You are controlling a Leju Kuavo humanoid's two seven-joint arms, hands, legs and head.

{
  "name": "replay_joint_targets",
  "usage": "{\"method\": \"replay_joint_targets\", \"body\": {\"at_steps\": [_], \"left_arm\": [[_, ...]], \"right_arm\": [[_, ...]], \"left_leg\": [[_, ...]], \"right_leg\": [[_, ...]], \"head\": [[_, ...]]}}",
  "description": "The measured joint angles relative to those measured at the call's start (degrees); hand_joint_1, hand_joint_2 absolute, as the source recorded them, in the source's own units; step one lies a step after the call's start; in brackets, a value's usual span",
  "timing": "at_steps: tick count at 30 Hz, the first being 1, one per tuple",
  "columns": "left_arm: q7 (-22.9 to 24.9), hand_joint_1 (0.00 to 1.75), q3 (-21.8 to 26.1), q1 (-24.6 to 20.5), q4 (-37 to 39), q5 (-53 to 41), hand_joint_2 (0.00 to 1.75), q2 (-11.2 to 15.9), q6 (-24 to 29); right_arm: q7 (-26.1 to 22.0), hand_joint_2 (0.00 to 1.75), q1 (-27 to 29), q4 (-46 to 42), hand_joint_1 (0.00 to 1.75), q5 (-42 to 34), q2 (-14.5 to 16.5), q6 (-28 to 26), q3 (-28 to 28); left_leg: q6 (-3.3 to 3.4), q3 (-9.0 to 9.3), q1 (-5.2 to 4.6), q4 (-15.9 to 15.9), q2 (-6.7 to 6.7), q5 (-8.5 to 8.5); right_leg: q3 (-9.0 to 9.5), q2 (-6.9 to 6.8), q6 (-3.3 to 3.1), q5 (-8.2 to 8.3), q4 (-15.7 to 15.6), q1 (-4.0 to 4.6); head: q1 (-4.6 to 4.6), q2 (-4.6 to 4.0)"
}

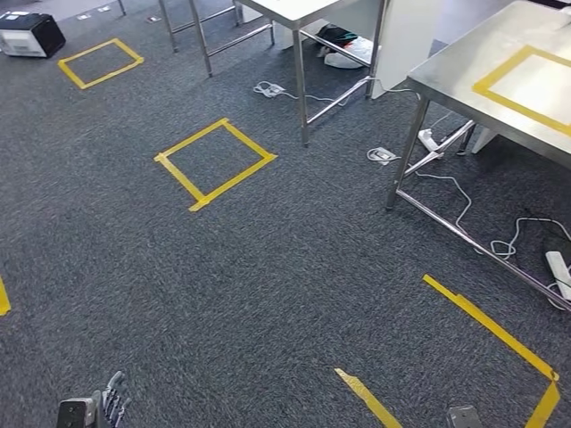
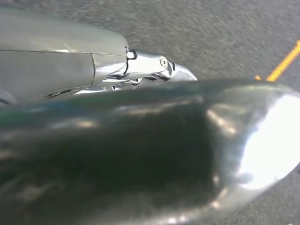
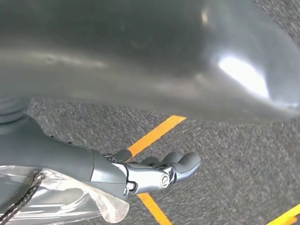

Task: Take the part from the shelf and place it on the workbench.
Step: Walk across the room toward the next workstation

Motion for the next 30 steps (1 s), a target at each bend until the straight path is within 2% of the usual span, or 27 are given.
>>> {"method": "replay_joint_targets", "body": {"at_steps": [1, 2, 3, 4, 7, 10, 11, 12, 14, 15, 16, 17, 18, 19, 20, 22, 23, 24, 25, 26, 27, 28, 29, 30], "left_arm": [[0.0, 0.0, 0.0, 0.0, -0.1, 0.0, 0.0, 0.0, 0.0], [0.0, 0.0, -0.1, -0.1, -0.2, 0.0, 0.0, 0.1, 0.0], [0.0, 0.0, -0.1, -0.2, -0.3, 0.0, 0.0, 0.2, 0.1], [0.0, 0.0, -0.2, -0.3, -0.4, 0.1, 0.0, 0.3, 0.3], [0.0, 0.0, -0.4, 0.0, -0.4, 0.4, 0.0, 0.5, 1.0], [0.0, 0.0, -0.5, 0.2, -0.4, 0.5, 0.0, 0.5, 1.2], [-0.1, 0.0, -0.6, 0.2, -0.4, 0.6, 0.0, 0.5, 1.3], [-0.1, 0.0, -0.8, 0.1, -0.4, 0.7, 0.0, 0.6, 1.5], [0.1, 0.0, -1.7, -0.2, -0.4, 1.3, 0.0, 0.9, 2.7], [0.3, 0.0, -2.1, -0.3, -0.4, 1.6, 0.0, 1.2, 3.5], [0.6, 0.0, -2.6, -0.4, -0.4, 2.0, 0.0, 1.4, 4.3], [0.9, 0.0, -2.9, -0.5, -0.4, 2.2, 0.0, 1.5, 4.8], [1.2, 0.0, -3.1, -0.6, -0.4, 2.4, 0.0, 1.6, 5.3], [1.4, 0.0, -3.4, -0.7, -0.4, 2.6, 0.0, 1.7, 5.7], [1.5, 0.0, -3.6, -0.7, -0.4, 2.6, 0.0, 1.8, 6.1], [1.7, 0.0, -4.0, -0.7, -0.5, 2.8, 0.0, 2.1, 6.7], [1.8, 0.0, -4.2, -0.6, -0.5, 2.9, 0.0, 2.3, 7.1], [2.0, 0.0, -4.4, -0.6, -0.6, 3.0, 0.0, 2.4, 7.4], [2.0, 0.0, -4.6, -0.6, -0.6, 3.1, 0.0, 2.6, 7.7], [2.1, 0.0, -4.8, -0.6, -0.7, 3.2, 0.0, 2.8, 8.0], [2.2, 0.0, -5.0, -0.7, -0.7, 3.3, 0.0, 2.9, 8.3], [2.3, 0.0, -5.2, -0.7, -0.7, 3.4, 0.0, 3.0, 8.5], [2.3, 0.0, -5.3, -0.7, -0.7, 3.4, 0.0, 3.1, 8.7], [2.3, 0.0, -5.4, -0.6, -0.7, 3.4, 0.0, 3.1, 8.9]], "right_arm": [[0.0, 0.0, 0.0, 0.0, 0.0, 0.0, 0.0, 0.0, 0.1], [0.0, 0.0, 0.0, 0.0, 0.0, -0.1, 0.0, -0.1, 0.2], [0.0, 0.0, 0.0, 0.0, 0.0, -0.2, 0.0, -0.2, 0.3], [0.1, 0.0, 0.0, 0.0, 0.0, -0.5, 0.0, -0.3, 0.4], [0.5, 0.0, 0.0, 0.0, 0.0, -1.6, -0.1, -1.1, 1.0], [0.6, 0.0, 0.0, 0.0, 0.0, -2.0, -0.1, -1.4, 1.2], [0.7, 0.0, 0.0, 0.0, 0.0, -2.2, -0.3, -1.5, 1.3], [0.7, 0.0, 0.0, 0.0, 0.0, -2.7, -0.4, -1.8, 1.4], [1.0, 0.0, 0.4, -0.2, 0.0, -5.8, -1.4, -3.6, 2.7], [1.1, 0.0, 0.6, -0.4, 0.0, -7.7, -1.9, -4.7, 3.6], [1.3, 0.0, 0.8, -0.7, 0.0, -9.8, -2.5, -5.8, 4.7], [1.5, 0.0, 0.9, -1.1, 0.0, -11.3, -3.1, -6.7, 5.7], [1.7, 0.0, 1.0, -1.5, 0.0, -12.8, -3.6, -7.7, 6.7], [1.9, 0.0, 1.1, -1.9, 0.0, -14.3, -4.2, -8.6, 7.8], [2.0, 0.0, 1.2, -2.2, 0.0, -15.4, -4.7, -9.3, 8.9], [2.3, 0.0, 1.6, -3.0, 0.0, -17.5, -5.8, -10.9, 11.2], [2.5, 0.0, 1.8, -3.3, 0.0, -18.5, -6.3, -11.8, 12.3], [2.6, 0.0, 2.0, -3.7, 0.0, -19.5, -6.9, -12.6, 13.5], [2.7, 0.0, 2.3, -4.0, 0.0, -20.5, -7.5, -13.5, 14.6], [2.9, 0.0, 2.6, -4.3, 0.0, -21.2, -8.1, -14.2, 15.6], [3.0, 0.0, 2.8, -4.4, 0.0, -21.9, -8.6, -14.8, 16.5], [3.1, 0.0, 3.1, -4.5, 0.0, -22.5, -9.1, -15.4, 17.4], [3.1, 0.0, 3.2, -4.6, 0.0, -23.0, -9.6, -15.8, 18.2], [3.2, 0.0, 3.2, -4.6, 0.0, -23.4, -10.1, -16.3, 18.9]], "left_leg": [[0.63, 3.78, -0.31, -4.7, 1.26, 0.63], [1.27, 7.37, -0.7, -9.7, 2.64, 0.54], [1.77, 10.0, -1.13, -13.6, 3.78, 0.08], [2.11, 11.43, -1.52, -16.1, 4.41, -0.39], [2.51, 10.92, -1.76, -17.7, 3.22, 0.54], [2.63, 10.78, -1.52, -18.2, 2.85, 1.15], [2.63, 10.61, -1.48, -18.2, 2.77, 1.29], [2.76, 10.12, -1.44, -18.1, 2.44, 1.63], [3.12, 7.28, -1.7, -17.7, 0.01, 3.41], [3.27, 5.79, -1.85, -17.3, -1.42, 4.33], [3.25, 4.49, -2.02, -17.0, -2.8, 5.16], [3.15, 3.94, -2.02, -16.6, -3.51, 5.5], [3.02, 3.33, -2.09, -16.1, -4.15, 5.75], [2.84, 2.76, -2.13, -15.5, -4.77, 6.02], [2.61, 2.23, -2.15, -15.0, -5.37, 6.27], [2.09, 1.38, -2.19, -14.5, -6.64, 6.77], [1.82, 0.99, -2.19, -14.0, -6.45, 6.47], [1.48, 0.34, -2.11, -12.6, -5.62, 5.4], [1.08, -0.71, -1.91, -10.0, -4.31, 3.53], [0.59, -2.19, -1.6, -6.3, -2.82, 1.11], [0.06, -3.78, -1.14, -2.0, -1.88, -1.16], [-0.41, -4.96, -0.63, 1.5, -1.34, -2.59], [-0.85, -5.26, -0.09, 3.2, -1.02, -2.87], [-1.26, -4.4, 0.43, 2.4, -0.74, -1.96]], "right_leg": [[-0.27, -0.69, 0.05, 0.43, 0.1, 0.19], [-0.41, -1.34, 0.2, 0.83, 0.1, 0.3], [-0.44, -2.05, 0.43, 1.25, 0.2, 0.34], [-0.61, -2.76, 0.69, 1.64, 0.2, 0.29], [-1.01, -4.21, 1.37, 2.32, 0.2, 0.11], [-1.22, -4.02, 1.57, 2.14, 0.3, 0.09], [-1.33, -3.0, 1.68, 1.75, 0.5, 0.02], [-1.91, -1.01, 1.81, 0.32, 1.8, -0.09], [-4.23, 3.48, 2.0, -3.66, 10.1, -0.1], [-4.35, 4.9, 1.92, -4.49, 12.6, -0.04], [-3.03, 5.67, 1.73, -3.93, 12.6, 0.05], [-0.13, 6.89, 1.42, -2.61, 8.1, 0.07], [2.7, 8.36, 1.18, -2.06, 3.7, 0.0], [4.54, 9.54, 1.01, -2.11, 0.4, 0.0], [5.37, 10.24, 0.84, -2.56, -1.4, 0.0], [5.08, 9.08, 0.49, -2.76, -2.0, -0.11], [4.96, 8.23, 0.17, -2.6, -2.0, -0.26], [4.87, 7.34, -0.11, -2.38, -2.1, -0.41], [4.76, 6.39, -0.33, -2.18, -2.2, -0.55], [4.65, 5.45, -0.42, -2.09, -2.2, -0.53], [4.53, 4.49, -0.4, -2.01, -2.2, -0.53], [4.43, 3.52, -0.32, -1.97, -2.2, -0.55], [4.39, 2.63, -0.19, -1.96, -2.1, -0.6], [4.41, 1.8, 0.02, -2.0, -2.1, -0.69]], "head": [[0.02, 0.0], [-0.01, 0.0], [-0.02, 0.0], [-0.07, 0.0], [-0.15, 0.0], [-0.14, 0.0], [-0.1, 0.0], [-0.07, 0.0], [0.07, 0.0], [0.09, 0.0], [0.13, 0.0], [0.12, 0.0], [0.1, 0.0], [0.11, 0.0], [0.08, 0.0], [0.1, 0.0], [0.05, 0.0], [-0.08, 0.0], [-0.23, 0.0], [-0.41, 0.0], [-0.54, 0.0], [-0.55, 0.0], [-0.56, 0.0], [-0.56, 0.0]]}}
